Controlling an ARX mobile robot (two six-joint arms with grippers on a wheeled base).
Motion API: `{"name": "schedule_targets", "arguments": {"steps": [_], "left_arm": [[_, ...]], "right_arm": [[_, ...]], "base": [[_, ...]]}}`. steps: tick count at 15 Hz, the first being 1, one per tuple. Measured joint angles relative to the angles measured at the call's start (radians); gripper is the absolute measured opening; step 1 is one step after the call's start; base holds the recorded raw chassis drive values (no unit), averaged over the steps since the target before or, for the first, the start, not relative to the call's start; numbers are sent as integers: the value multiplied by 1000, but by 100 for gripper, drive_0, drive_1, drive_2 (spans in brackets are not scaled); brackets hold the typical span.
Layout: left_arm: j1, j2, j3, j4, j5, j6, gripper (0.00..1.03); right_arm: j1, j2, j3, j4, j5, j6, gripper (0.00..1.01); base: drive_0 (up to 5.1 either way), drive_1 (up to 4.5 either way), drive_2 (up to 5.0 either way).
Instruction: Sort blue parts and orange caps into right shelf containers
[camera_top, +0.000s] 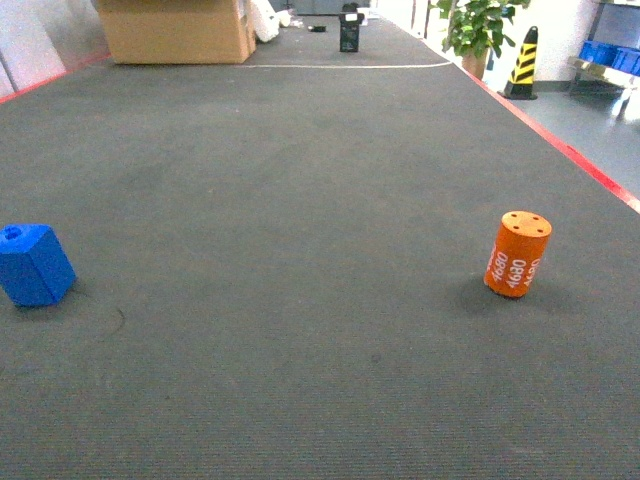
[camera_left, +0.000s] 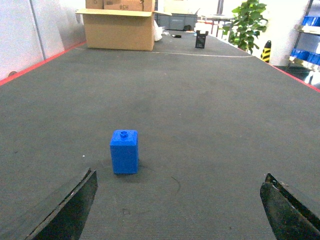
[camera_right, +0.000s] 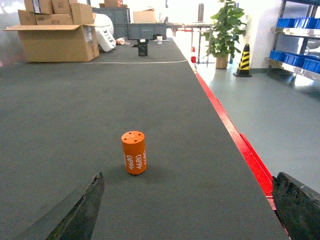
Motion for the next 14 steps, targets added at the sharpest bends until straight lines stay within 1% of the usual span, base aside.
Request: {"name": "schedule_targets", "arguments": {"steps": [14], "left_arm": [[0,0,0,0,0,0,98]], "right_arm": [[0,0,0,0,0,0,98]], "base": [[0,0,0]]}}
